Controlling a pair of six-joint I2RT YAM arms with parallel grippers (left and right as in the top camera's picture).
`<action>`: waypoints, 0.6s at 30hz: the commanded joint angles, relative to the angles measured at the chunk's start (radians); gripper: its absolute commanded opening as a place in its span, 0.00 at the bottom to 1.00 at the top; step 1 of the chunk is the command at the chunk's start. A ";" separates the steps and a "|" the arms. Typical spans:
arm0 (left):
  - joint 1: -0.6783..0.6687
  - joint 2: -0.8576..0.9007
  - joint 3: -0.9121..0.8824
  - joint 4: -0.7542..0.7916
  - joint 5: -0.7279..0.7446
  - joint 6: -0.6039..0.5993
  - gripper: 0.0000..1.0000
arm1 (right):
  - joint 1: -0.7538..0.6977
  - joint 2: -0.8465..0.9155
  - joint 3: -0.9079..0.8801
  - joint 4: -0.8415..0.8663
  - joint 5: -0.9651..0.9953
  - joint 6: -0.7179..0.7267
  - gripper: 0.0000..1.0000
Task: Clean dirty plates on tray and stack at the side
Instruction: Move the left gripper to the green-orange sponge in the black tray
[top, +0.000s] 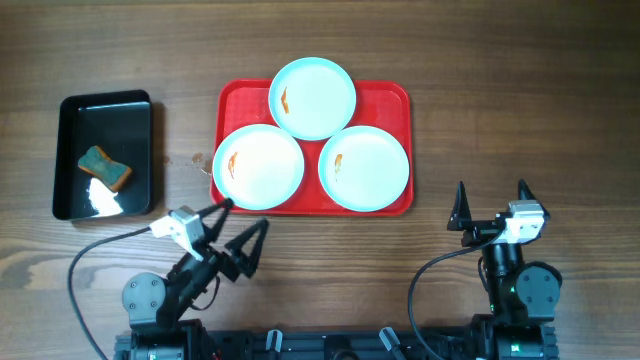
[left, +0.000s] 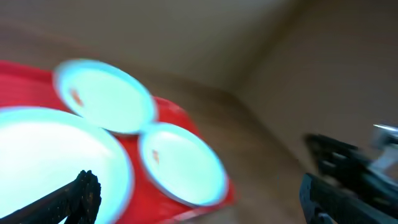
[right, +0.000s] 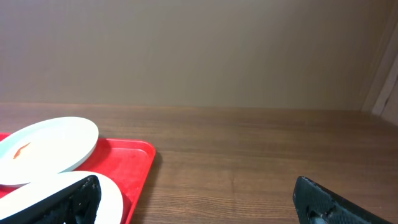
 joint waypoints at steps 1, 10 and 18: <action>-0.003 -0.005 -0.005 0.061 0.163 -0.174 1.00 | 0.005 -0.002 -0.003 0.002 0.014 -0.012 1.00; 0.010 0.035 0.141 0.168 0.079 -0.230 1.00 | 0.005 -0.002 -0.003 0.002 0.014 -0.012 1.00; 0.050 0.470 0.531 -0.312 -0.066 0.161 1.00 | 0.005 -0.002 -0.003 0.002 0.014 -0.012 1.00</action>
